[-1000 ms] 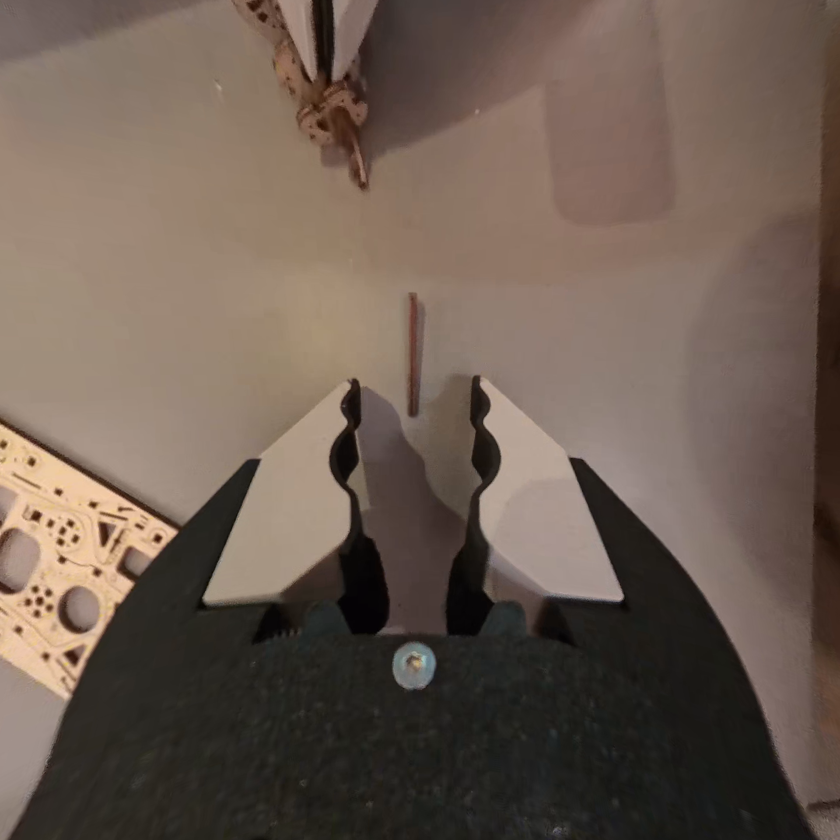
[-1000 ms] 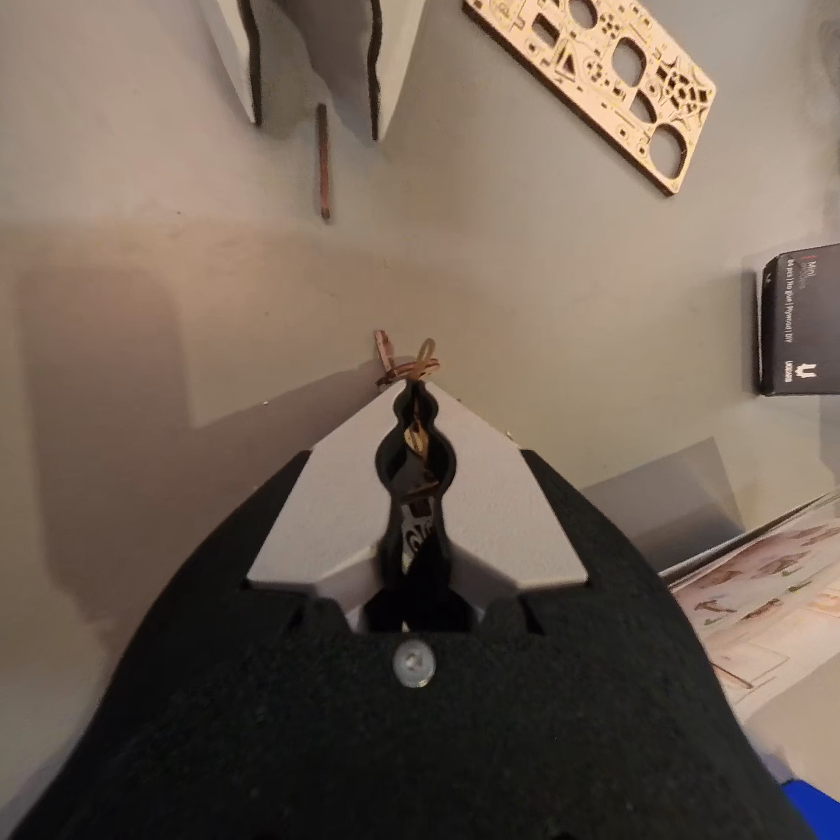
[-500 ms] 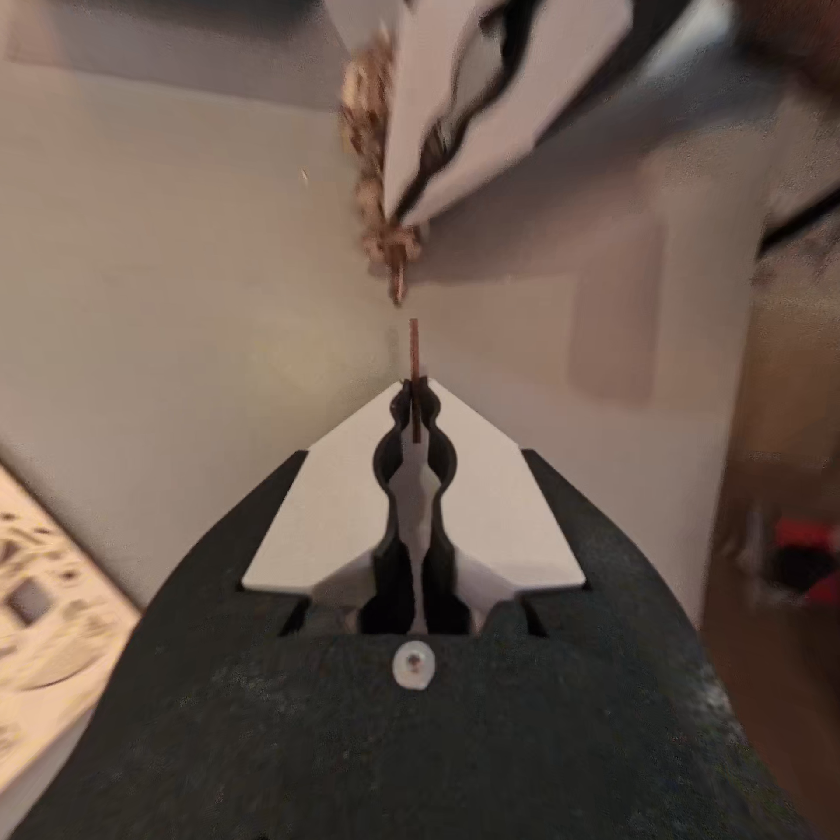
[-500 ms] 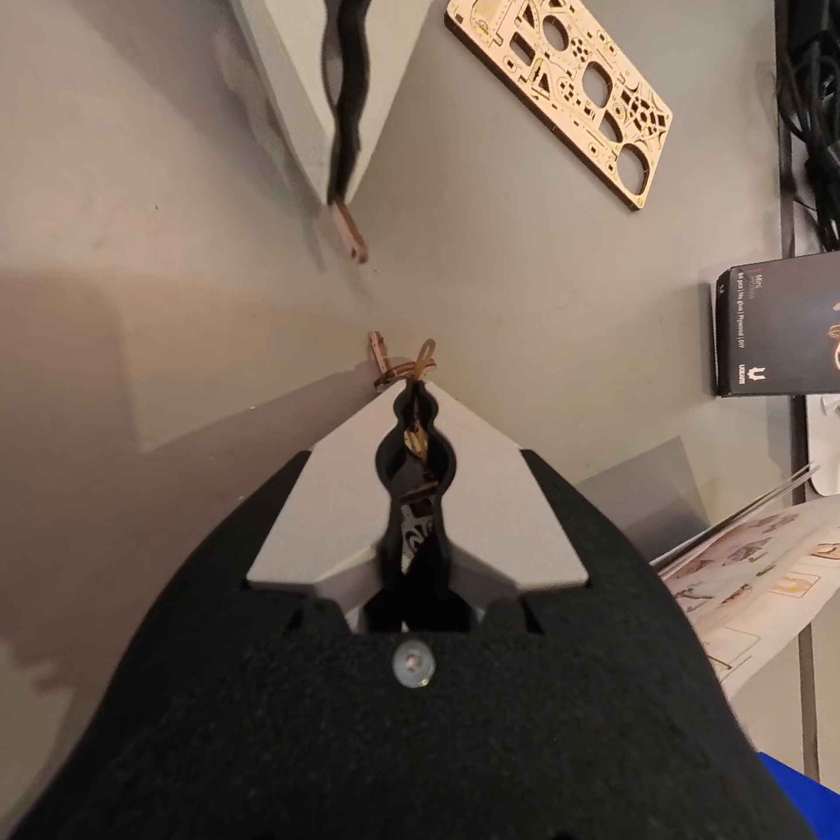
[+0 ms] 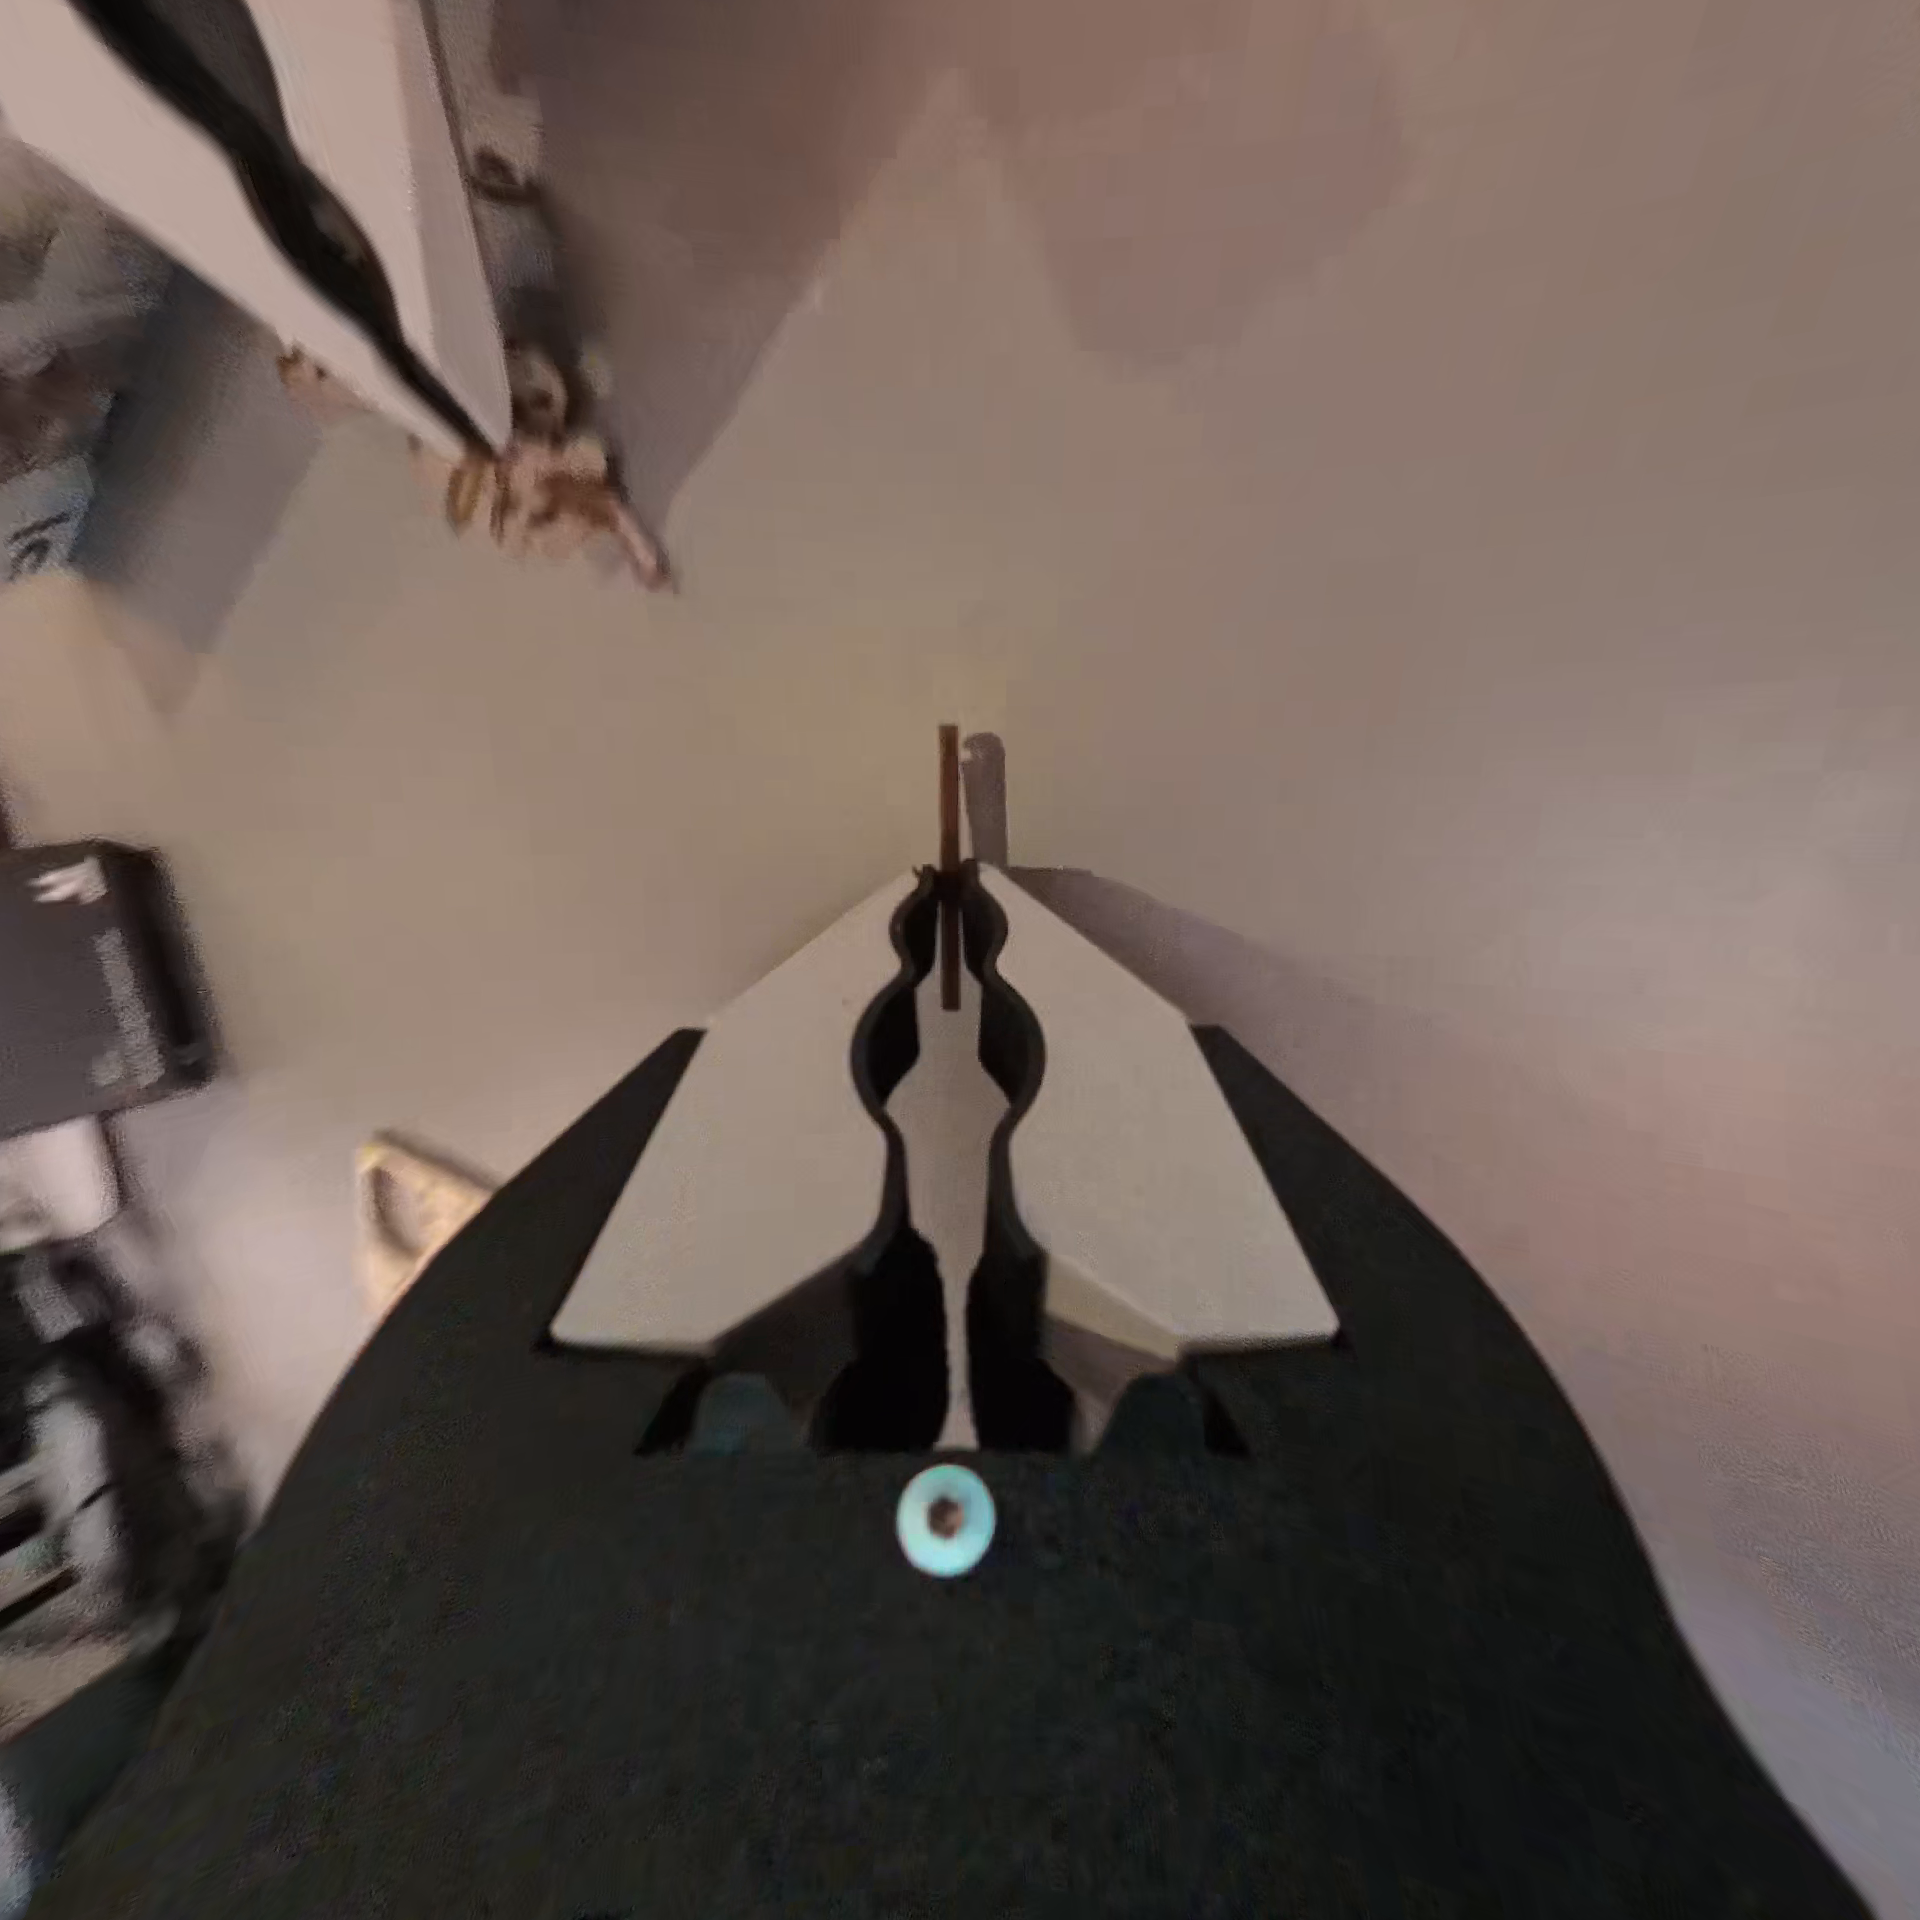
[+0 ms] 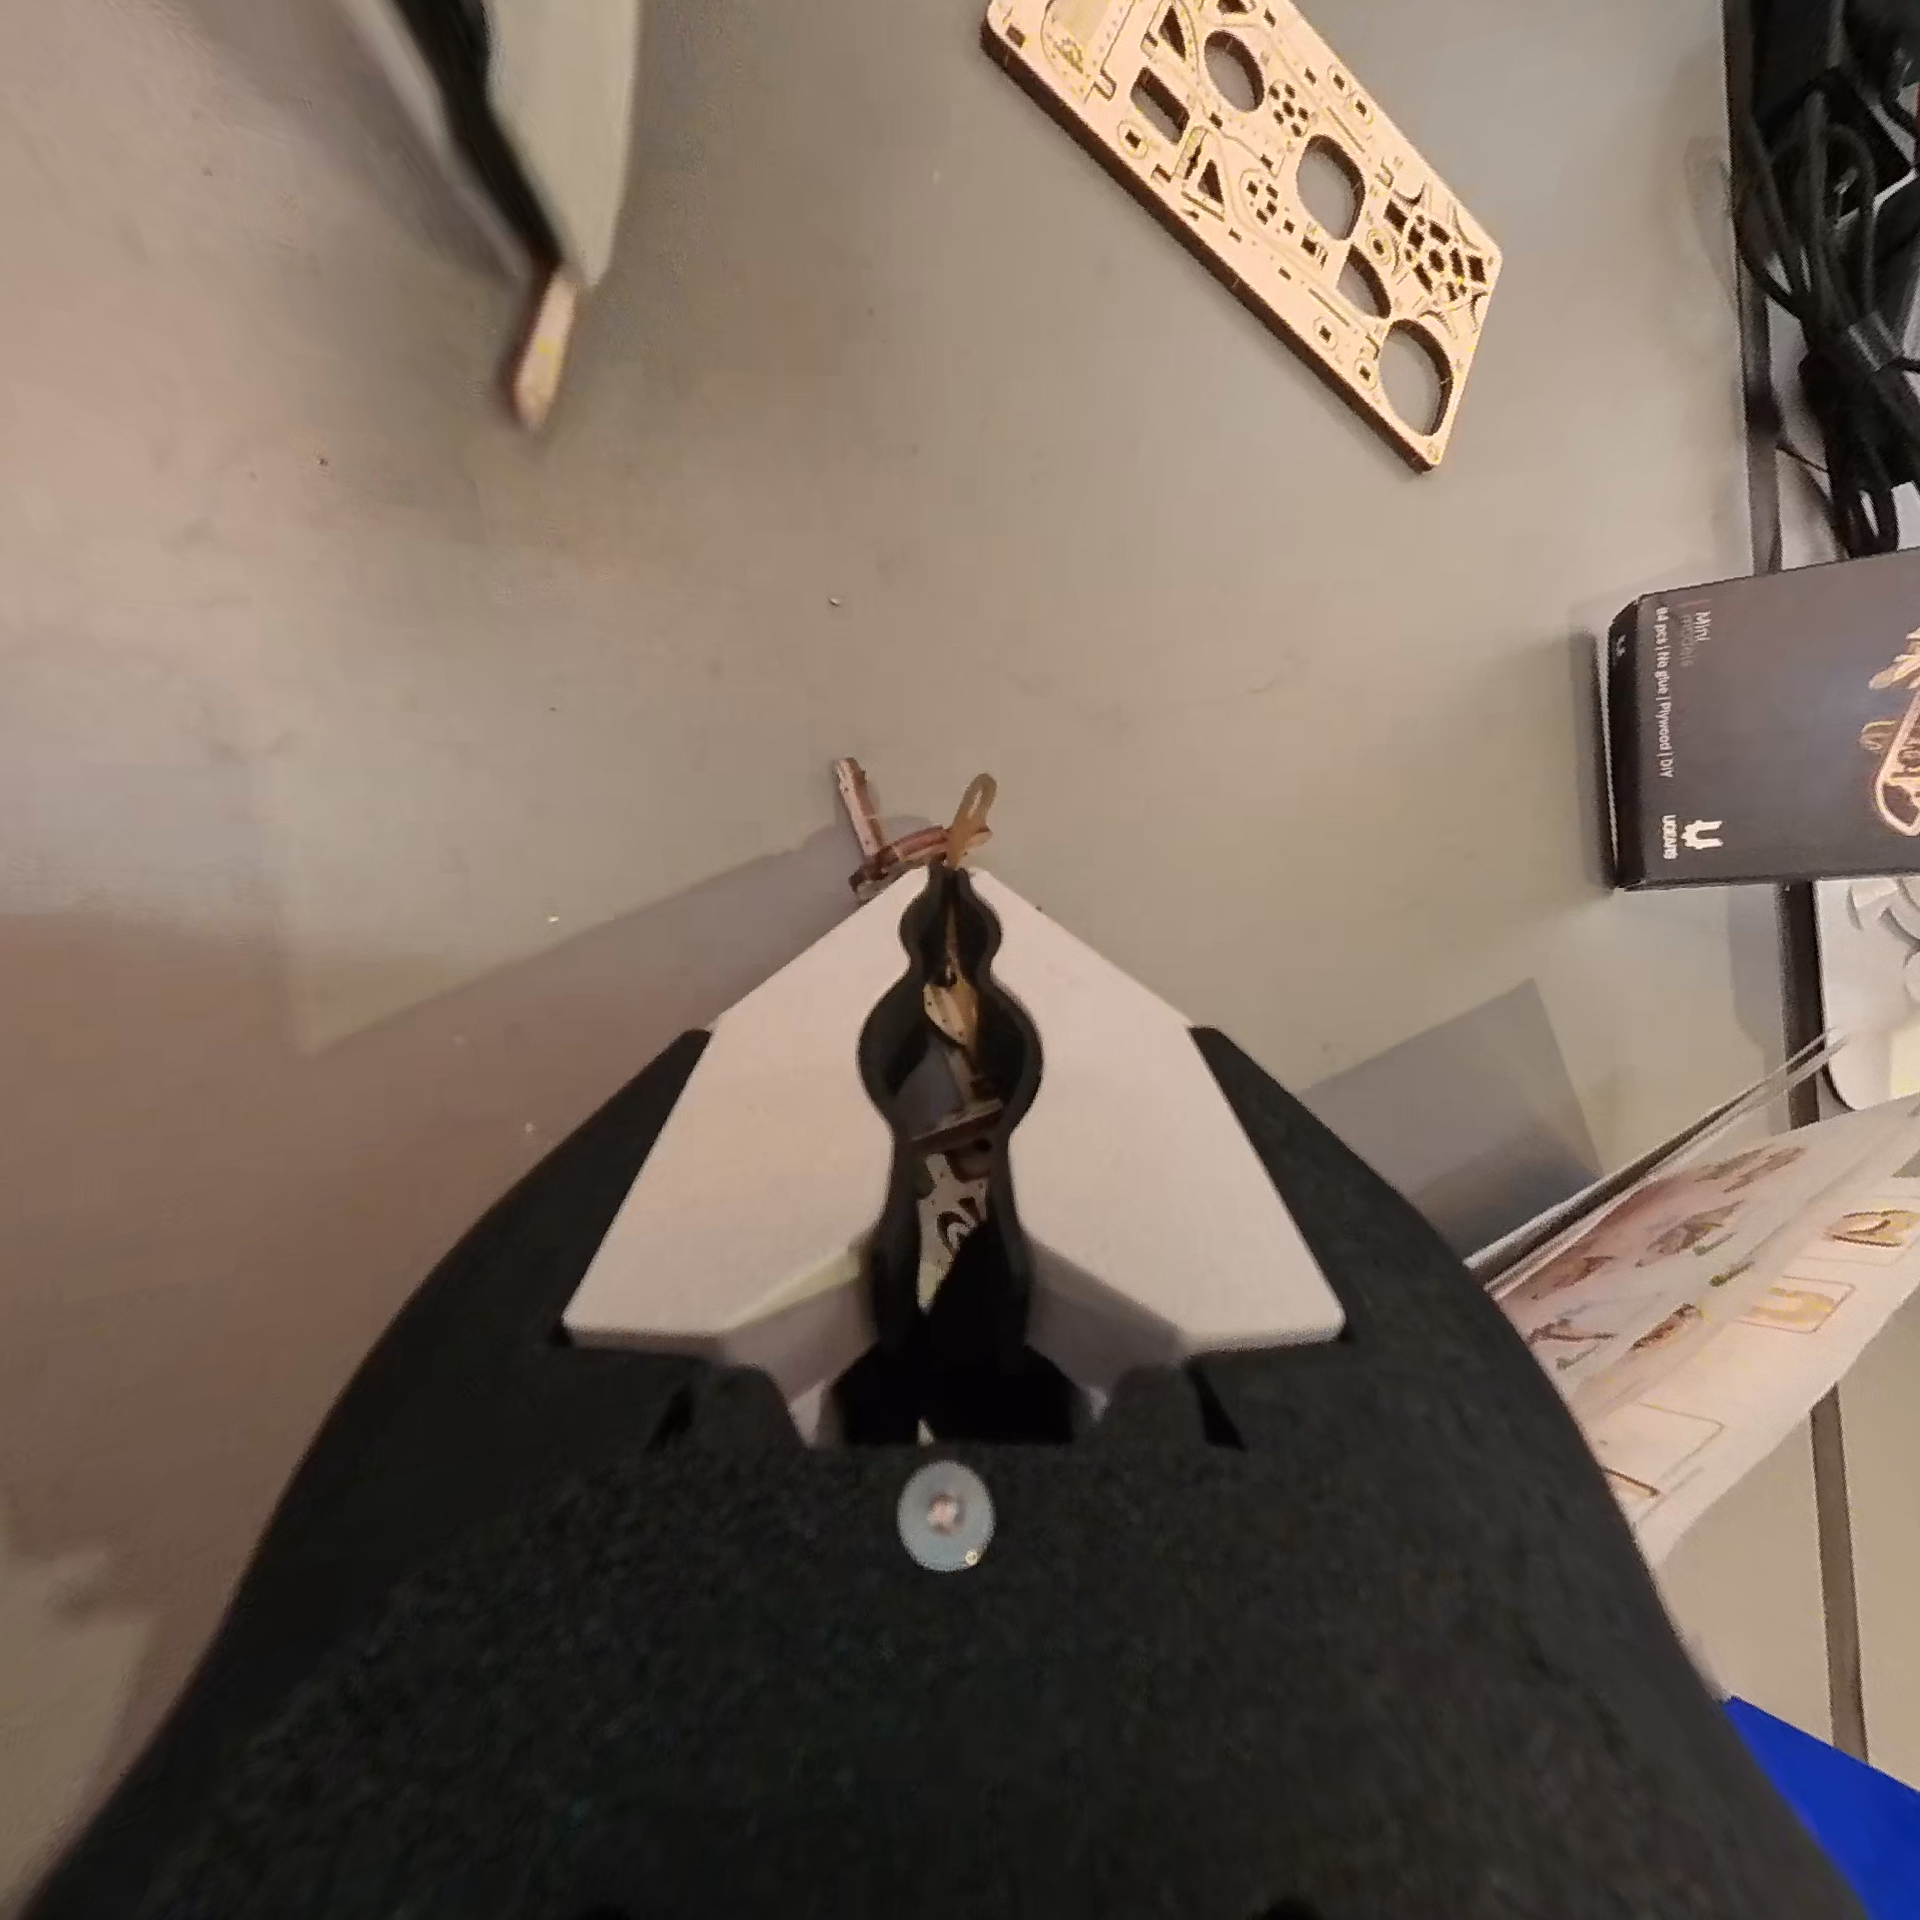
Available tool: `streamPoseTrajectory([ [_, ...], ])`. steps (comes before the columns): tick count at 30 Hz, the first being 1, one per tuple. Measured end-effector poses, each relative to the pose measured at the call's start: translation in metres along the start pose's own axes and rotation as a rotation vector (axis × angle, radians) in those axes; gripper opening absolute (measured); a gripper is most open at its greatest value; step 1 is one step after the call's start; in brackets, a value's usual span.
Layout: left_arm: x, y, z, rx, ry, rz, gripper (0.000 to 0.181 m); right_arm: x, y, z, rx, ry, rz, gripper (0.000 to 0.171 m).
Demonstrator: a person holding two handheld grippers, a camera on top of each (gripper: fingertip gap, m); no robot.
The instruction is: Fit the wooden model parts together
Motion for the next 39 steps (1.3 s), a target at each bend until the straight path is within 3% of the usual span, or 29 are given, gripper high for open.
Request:
streamPoseTrajectory([
  [2, 0.021, -0.017, -0.012, -0.072, -0.077, -0.092, 0.016, 0.0, 0.0, 0.001, -0.001, 0.005, 0.002, 0.0],
  [4, 0.02, -0.032, -0.013, -0.031, -0.371, -0.093, 0.036, 0.001, 0.0, 0.002, -0.002, 0.011, 0.003, 0.0],
  [6, 0.007, -0.038, -0.008, -0.052, -0.7, -0.03, 0.043, 0.001, 0.0, 0.002, -0.007, 0.017, 0.005, 0.0],
  [8, 0.016, -0.05, -0.008, -0.312, -0.978, -0.058, 0.037, 0.001, 0.0, 0.001, -0.012, 0.02, 0.005, 0.0],
  [10, 0.017, -0.049, -0.001, -0.406, -1.198, 0.067, 0.046, 0.001, 0.001, 0.001, -0.015, 0.02, 0.004, 0.0],
  [15, 0.039, -0.021, -0.004, -0.399, -1.428, 0.148, 0.063, 0.001, 0.0, 0.0, -0.018, 0.021, 0.002, 0.0],
  [17, 0.048, -0.007, -0.005, -0.377, -1.447, 0.114, 0.062, 0.002, 0.0, 0.0, -0.017, 0.018, -0.001, 0.0],
  [19, 0.048, -0.005, -0.009, -0.403, -1.395, 0.115, 0.05, 0.002, 0.0, 0.0, -0.017, 0.017, -0.002, 0.0],
  [20, 0.044, -0.003, -0.01, -0.389, -1.349, 0.112, 0.038, 0.002, 0.0, 0.0, -0.018, 0.02, -0.001, 0.0],
  [21, 0.039, -0.001, -0.01, -0.367, -1.297, 0.114, 0.013, 0.002, 0.0, 0.0, -0.021, 0.024, 0.002, 0.0],
  [22, 0.037, 0.0, -0.011, -0.362, -1.238, 0.091, 0.006, 0.002, 0.0, 0.001, -0.024, 0.029, 0.005, 0.0],
  [25, 0.032, 0.001, -0.014, -0.301, -1.023, 0.03, 0.006, 0.002, 0.0, 0.001, -0.032, 0.04, 0.011, 0.0],
  [30, 0.004, 0.013, -0.019, -0.15, -0.663, 0.063, 0.005, 0.002, 0.0, 0.001, -0.034, 0.039, 0.018, 0.0],
  [33, -0.015, 0.022, -0.038, -0.065, -0.673, 0.167, 0.005, 0.002, 0.0, 0.001, -0.038, 0.037, 0.023, 0.0],
  [39, -0.024, 0.004, -0.079, -0.112, -0.634, 0.237, 0.005, 0.003, 0.0, 0.001, -0.038, 0.03, 0.026, 0.0],
])
Point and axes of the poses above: each gripper's, where its closed fingertips meet, y out along the fingers, x out of its underside, z = x × y across the jaws, the point moved 6 cm from there along -y, back along the fingers, and after that the axes turned 8 degrees about x, right-handed, at the moved point
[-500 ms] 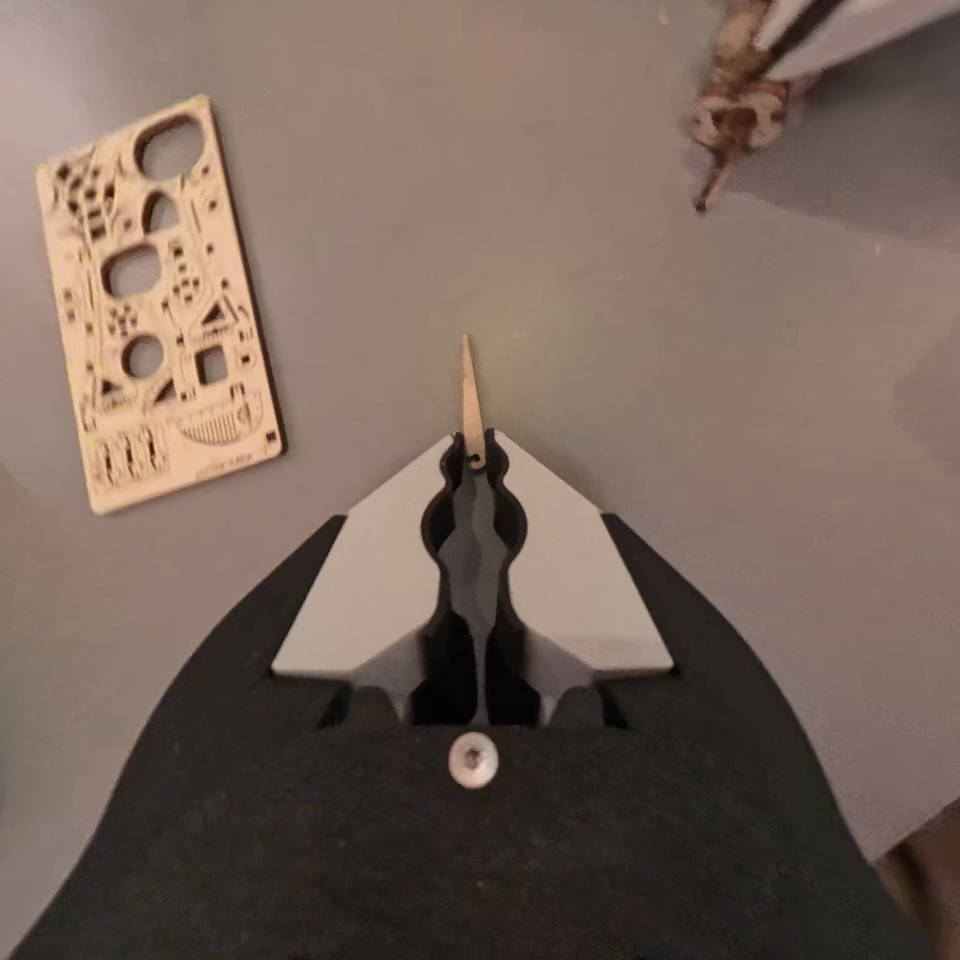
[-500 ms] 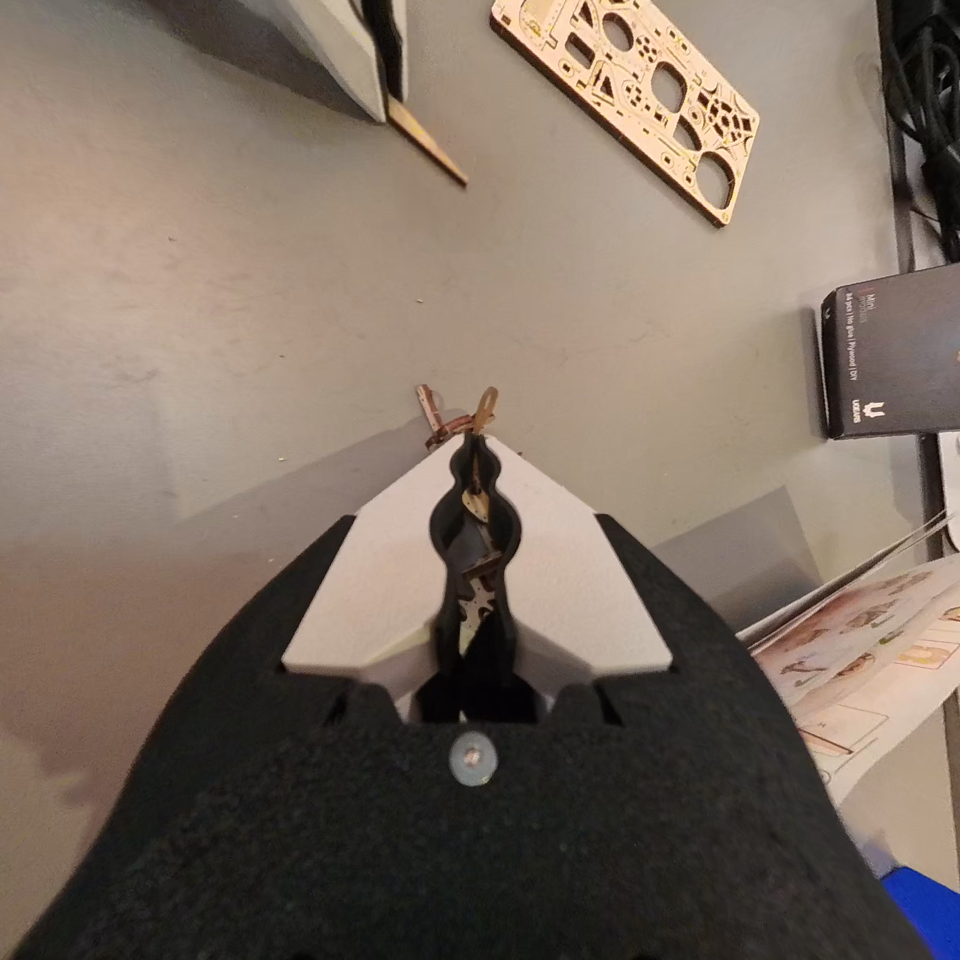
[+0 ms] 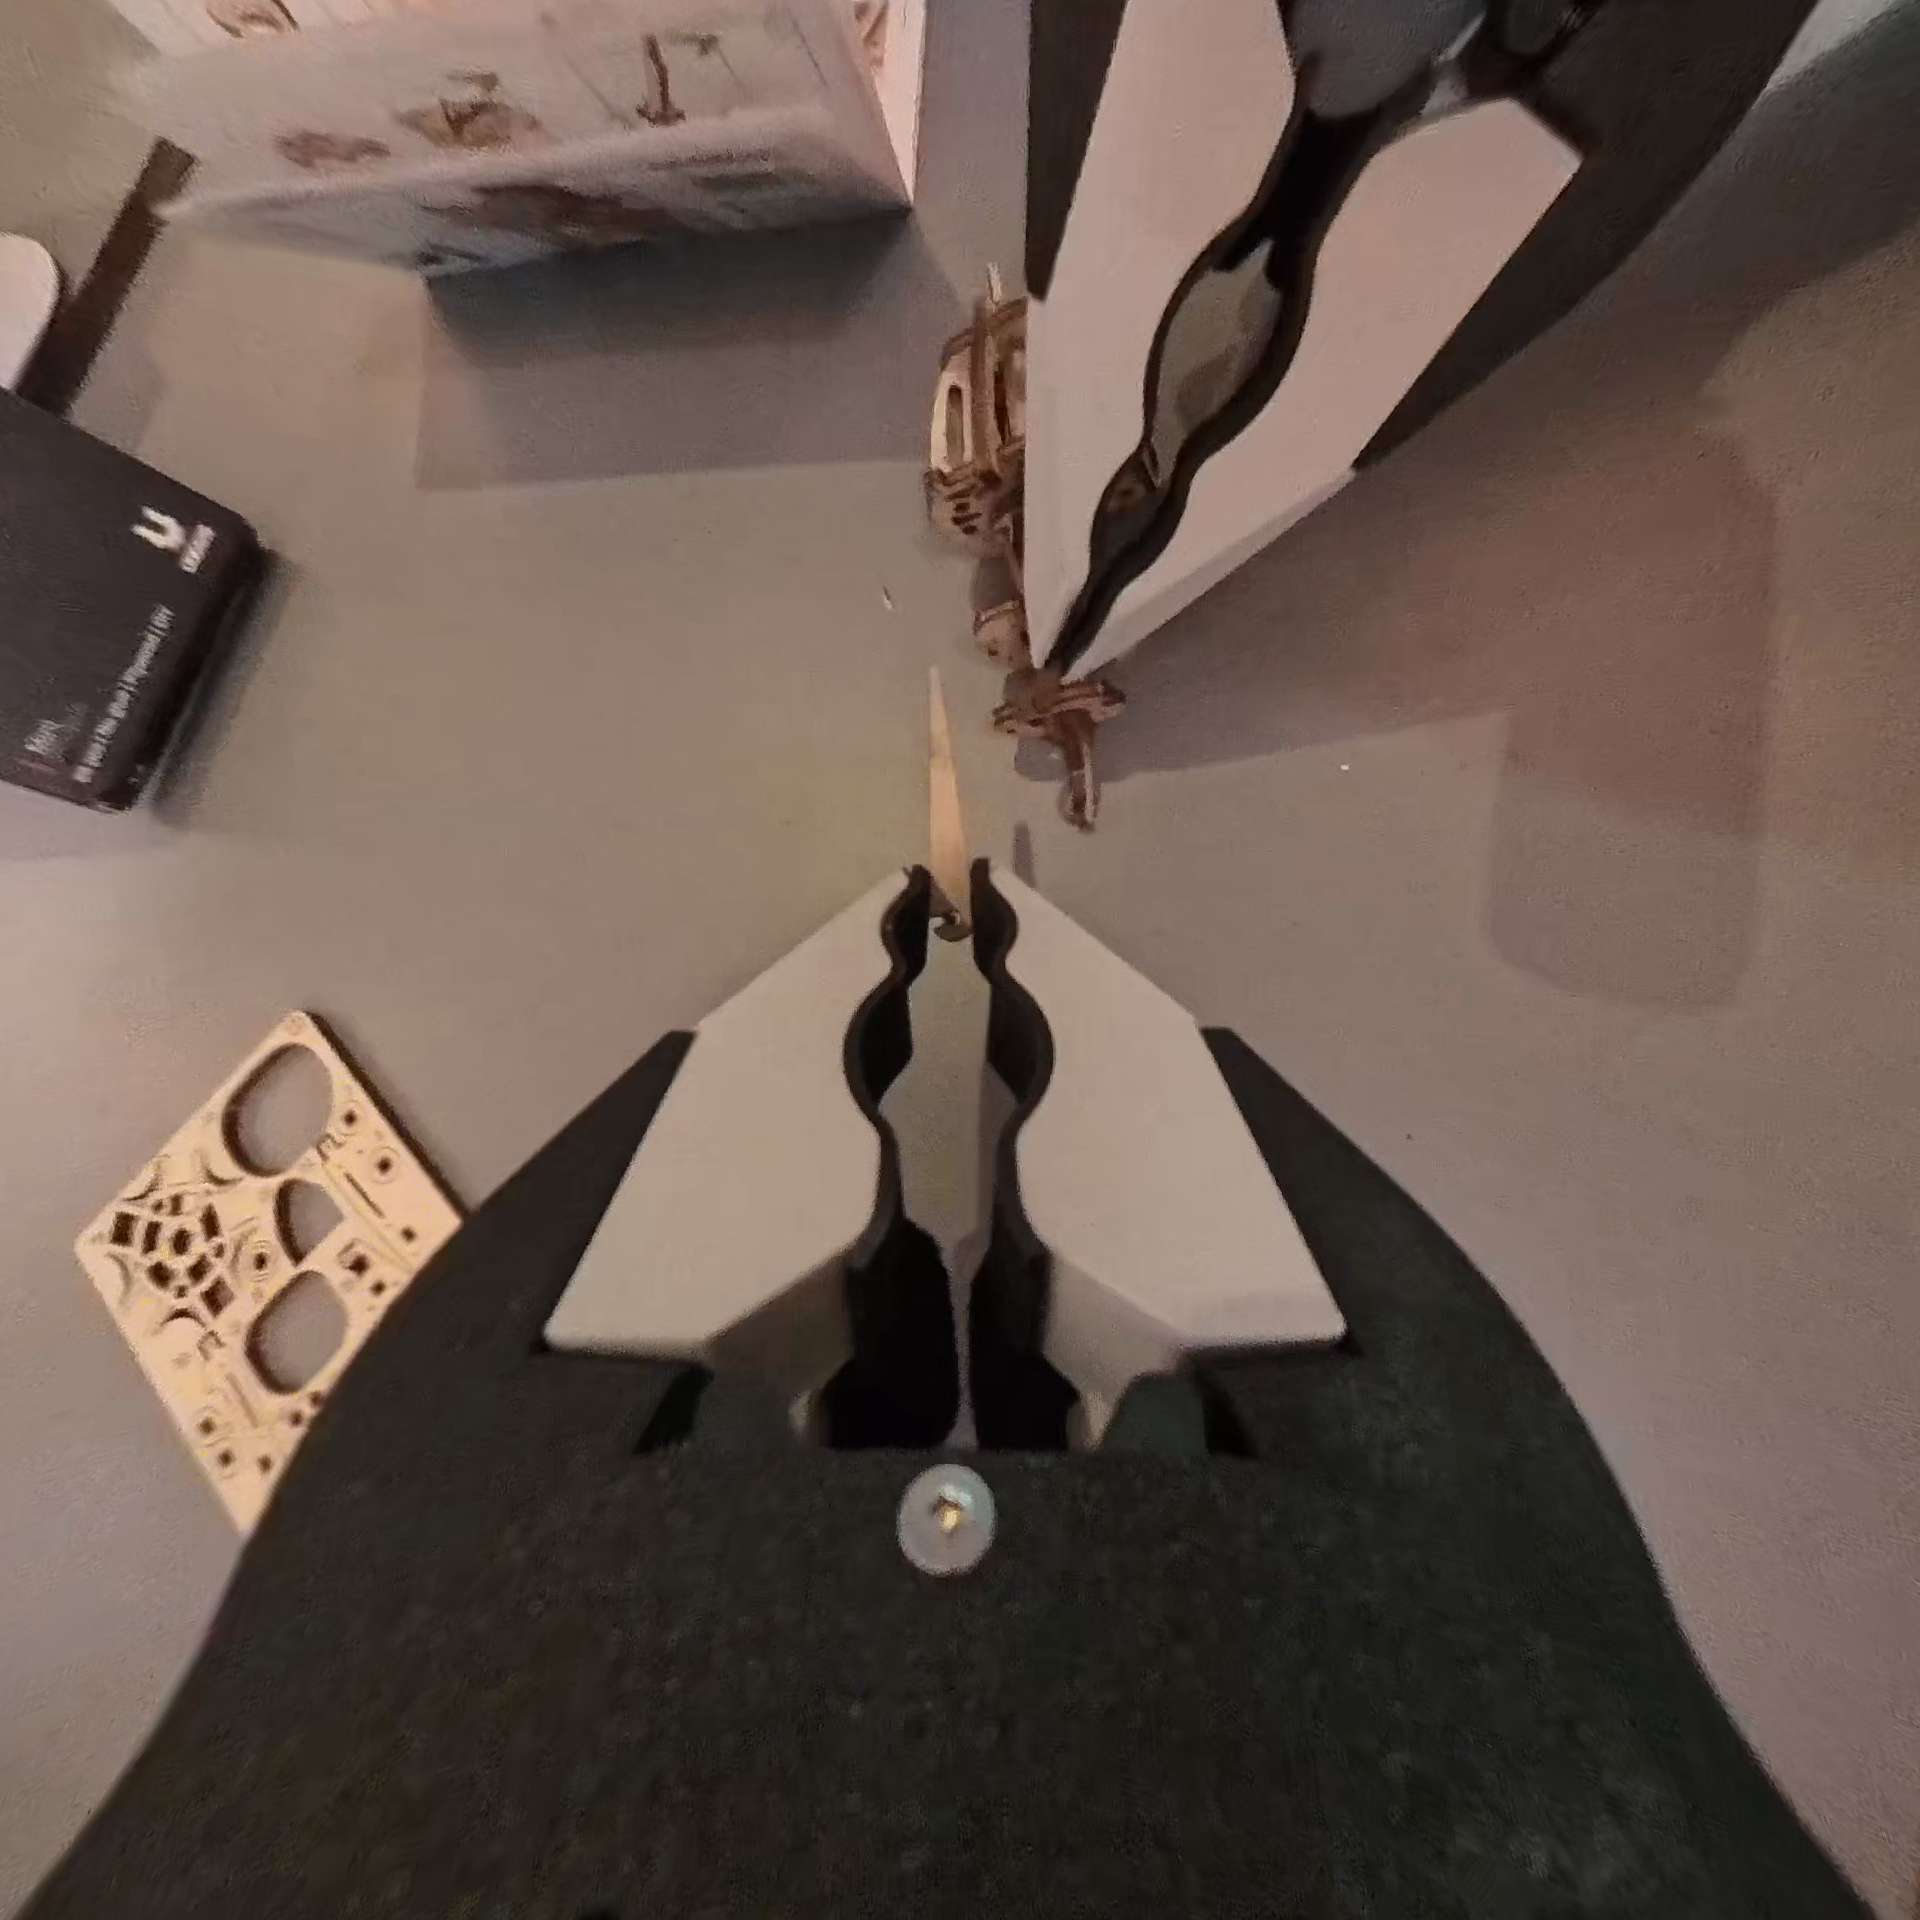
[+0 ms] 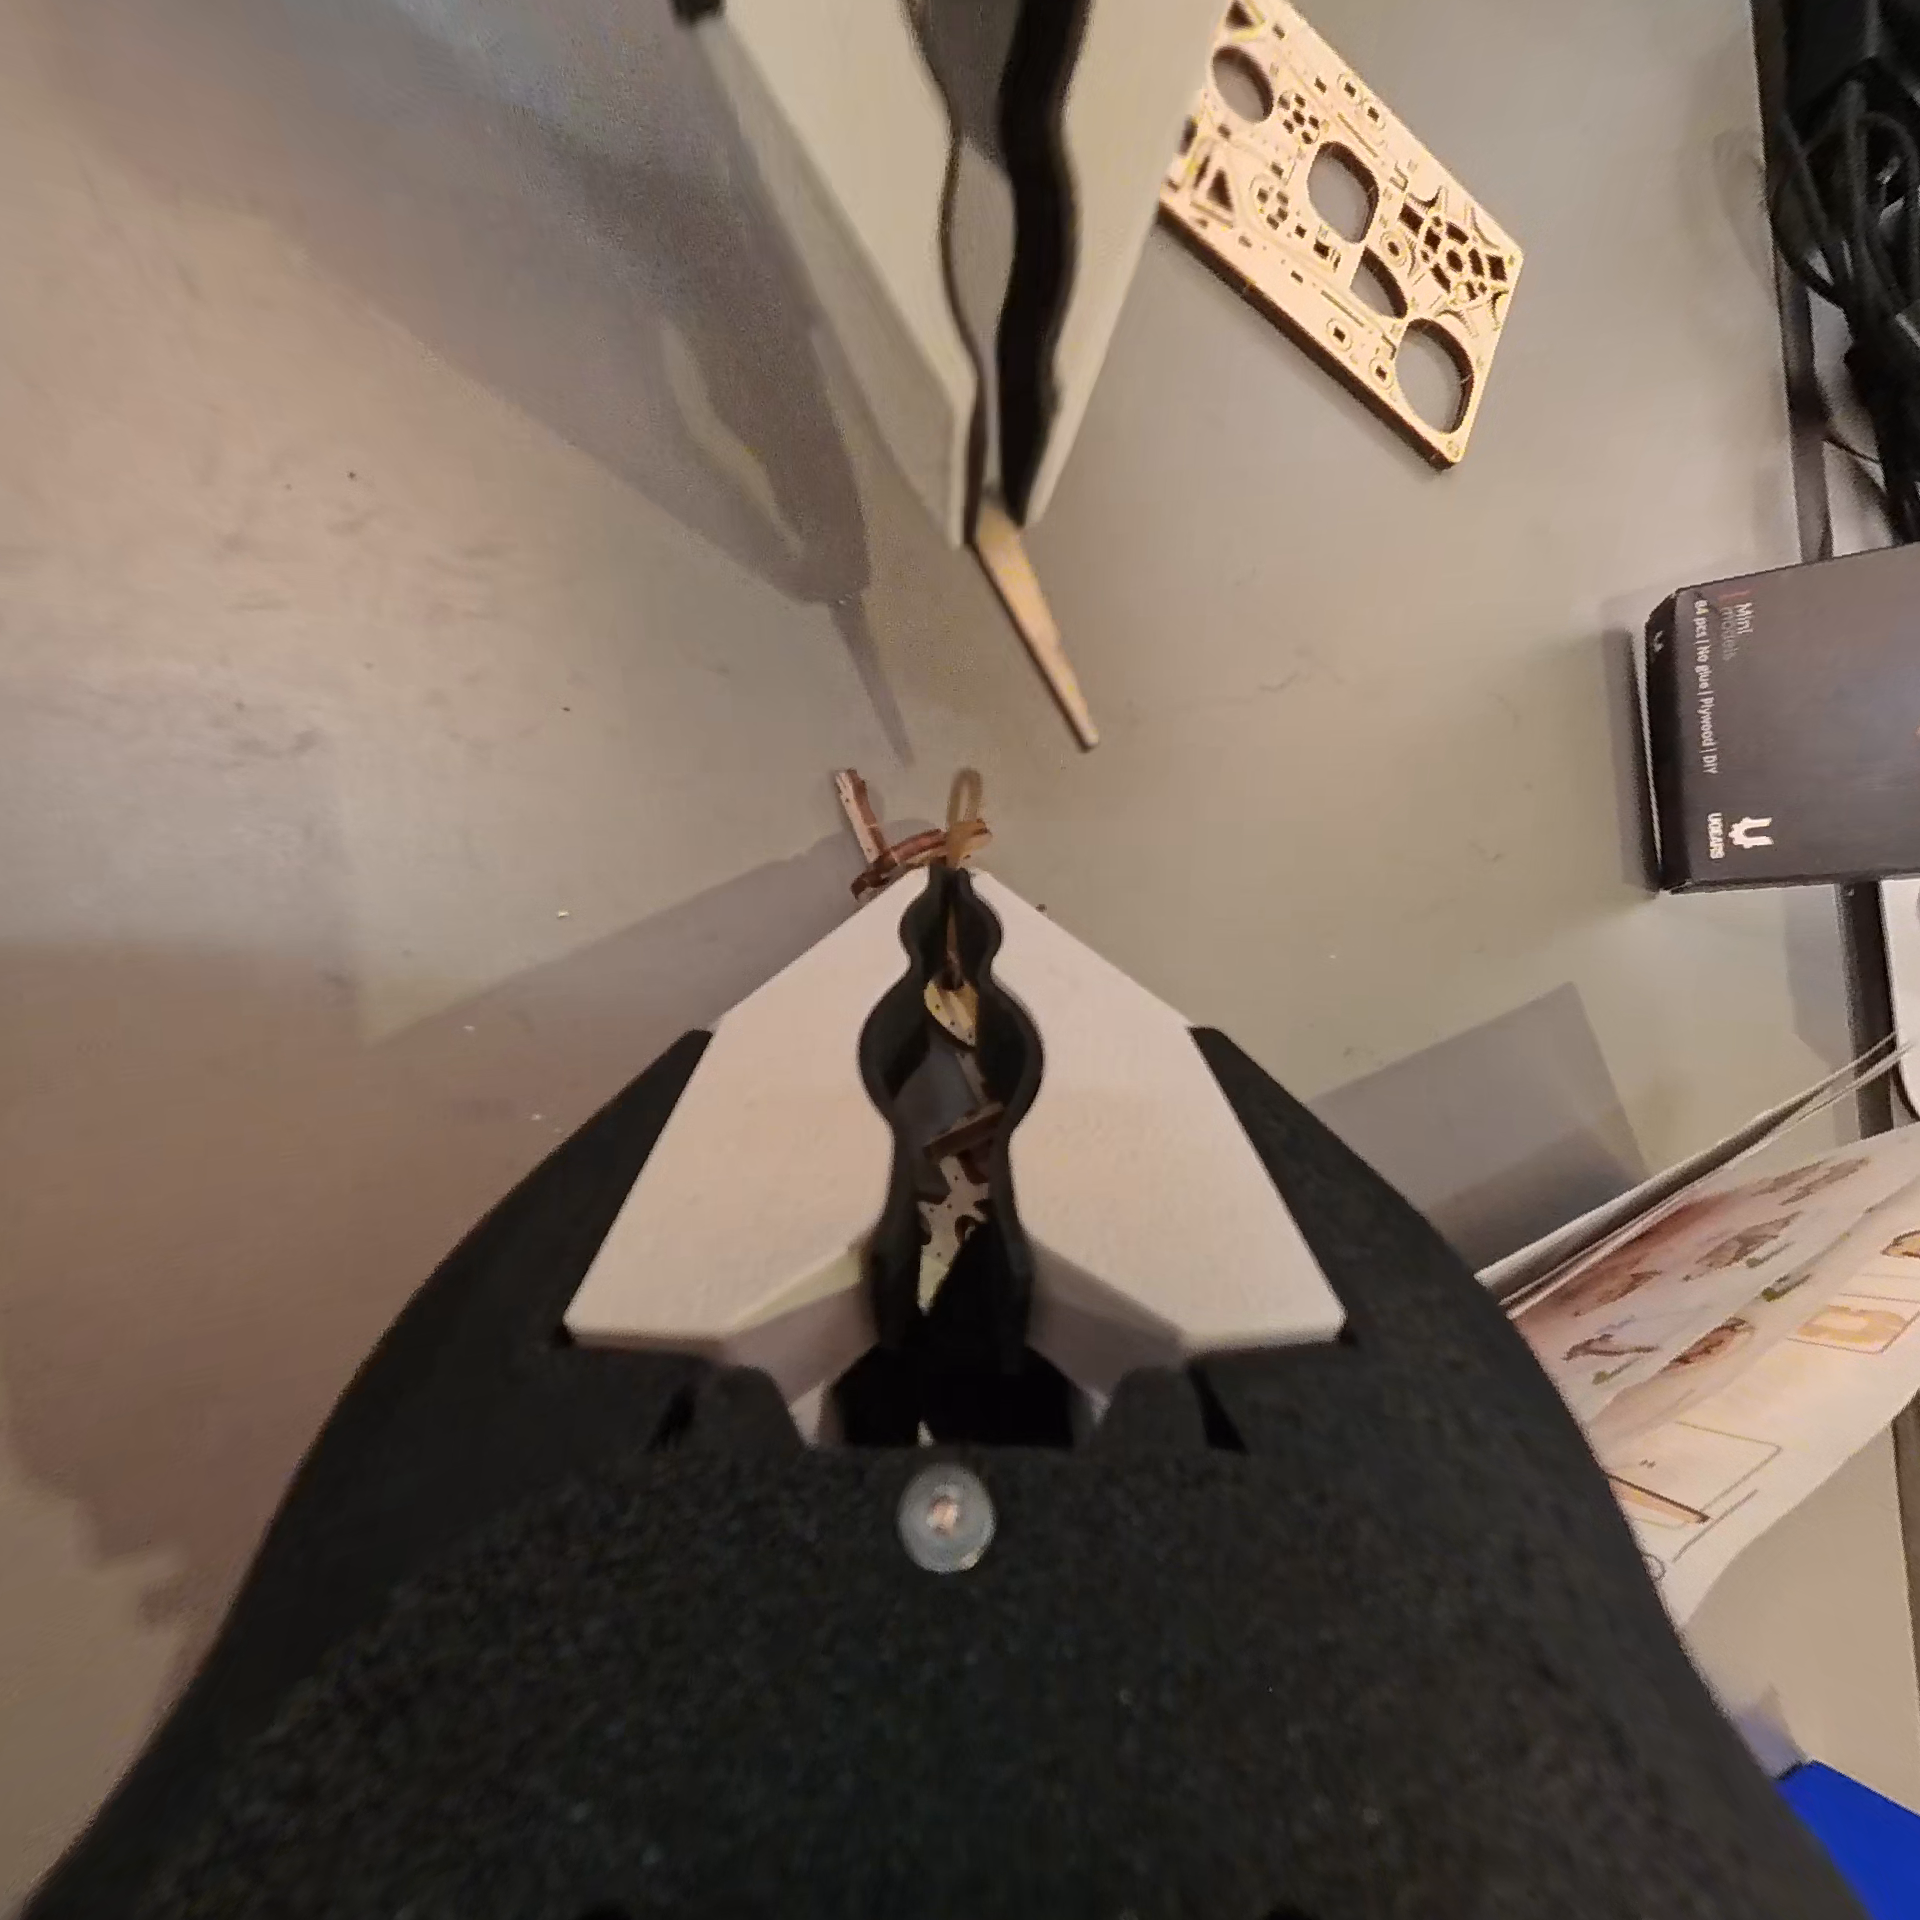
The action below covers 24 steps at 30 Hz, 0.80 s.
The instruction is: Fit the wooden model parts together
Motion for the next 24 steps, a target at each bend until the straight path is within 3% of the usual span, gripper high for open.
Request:
streamPoseTrajectory([
  [4, -0.001, -0.007, 0.002, 0.009, 0.1, -0.062, 0.005, 0.0, 0.0, 0.0, -0.004, 0.005, 0.003, 0.0],
  [6, 0.0, -0.003, 0.012, 0.09, 0.132, -0.069, 0.005, 0.0, 0.0, 0.0, -0.001, 0.003, -0.001, 0.0],
  [16, -0.001, -0.003, 0.003, 0.05, 0.161, -0.111, 0.005, 0.0, 0.0, 0.0, 0.005, -0.001, -0.008, 0.0],
  [24, -0.005, 0.008, -0.002, 0.192, 0.098, -0.13, 0.005, 0.0, 0.0, 0.0, 0.005, 0.001, -0.008, 0.0],
])
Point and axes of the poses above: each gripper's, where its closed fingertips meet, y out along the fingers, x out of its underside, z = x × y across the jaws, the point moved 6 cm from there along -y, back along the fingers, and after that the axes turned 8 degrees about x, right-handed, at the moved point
